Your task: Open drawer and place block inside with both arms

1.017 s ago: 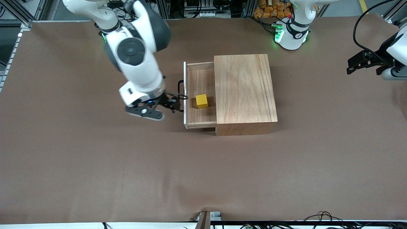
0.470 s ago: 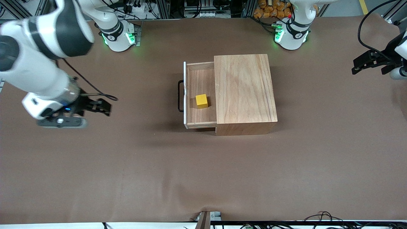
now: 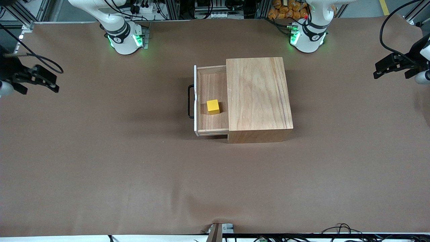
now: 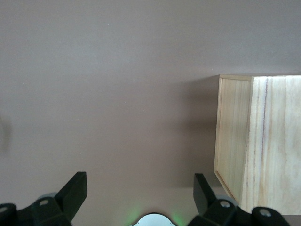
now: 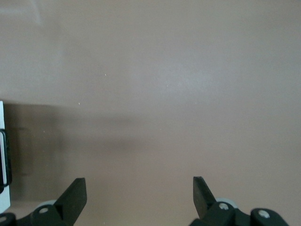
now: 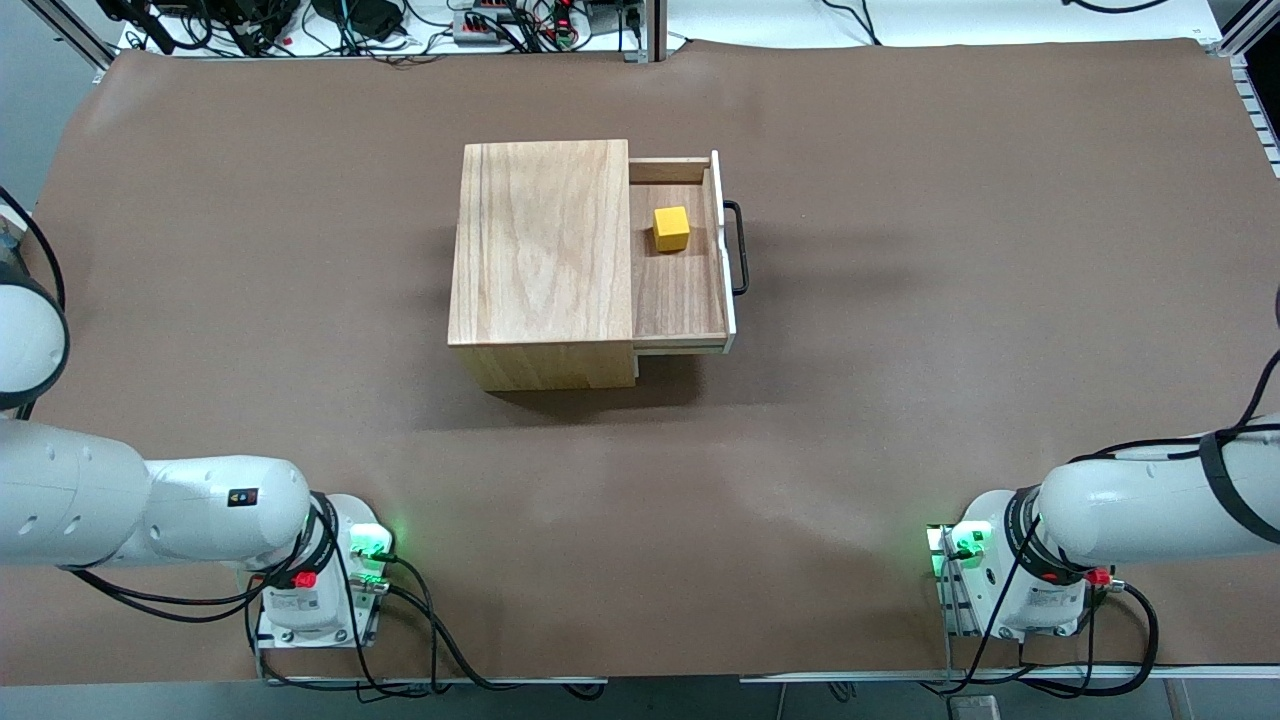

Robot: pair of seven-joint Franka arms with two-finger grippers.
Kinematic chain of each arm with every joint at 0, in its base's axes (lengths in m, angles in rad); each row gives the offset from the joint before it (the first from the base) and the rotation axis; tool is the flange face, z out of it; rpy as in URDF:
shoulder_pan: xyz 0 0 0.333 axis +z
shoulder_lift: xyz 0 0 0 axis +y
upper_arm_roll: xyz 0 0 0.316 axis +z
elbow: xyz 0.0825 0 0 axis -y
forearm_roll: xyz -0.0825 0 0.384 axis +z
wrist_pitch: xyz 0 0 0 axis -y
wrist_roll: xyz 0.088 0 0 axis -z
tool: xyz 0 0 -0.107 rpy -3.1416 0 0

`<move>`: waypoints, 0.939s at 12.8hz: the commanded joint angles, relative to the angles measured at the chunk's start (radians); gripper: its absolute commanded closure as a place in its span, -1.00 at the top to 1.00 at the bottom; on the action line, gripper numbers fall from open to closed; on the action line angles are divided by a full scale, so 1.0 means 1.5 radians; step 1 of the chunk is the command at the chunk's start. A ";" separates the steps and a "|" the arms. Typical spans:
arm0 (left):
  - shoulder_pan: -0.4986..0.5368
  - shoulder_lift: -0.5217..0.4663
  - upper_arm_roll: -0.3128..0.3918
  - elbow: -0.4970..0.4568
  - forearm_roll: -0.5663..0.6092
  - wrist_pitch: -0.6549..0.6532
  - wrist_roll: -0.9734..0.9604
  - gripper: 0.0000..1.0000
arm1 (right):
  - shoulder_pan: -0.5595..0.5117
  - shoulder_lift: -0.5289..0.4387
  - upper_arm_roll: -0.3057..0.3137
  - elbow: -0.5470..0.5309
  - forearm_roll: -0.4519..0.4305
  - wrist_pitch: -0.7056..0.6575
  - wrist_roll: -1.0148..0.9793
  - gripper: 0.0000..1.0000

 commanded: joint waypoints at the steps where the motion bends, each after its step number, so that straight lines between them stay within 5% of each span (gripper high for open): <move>1: 0.004 -0.004 -0.006 0.000 0.012 0.003 -0.005 1.00 | -0.045 -0.012 0.015 -0.024 0.049 -0.030 -0.017 1.00; 12: 0.003 0.002 -0.009 0.000 0.012 0.003 -0.005 1.00 | -0.055 -0.047 0.016 -0.046 0.008 -0.068 -0.018 1.00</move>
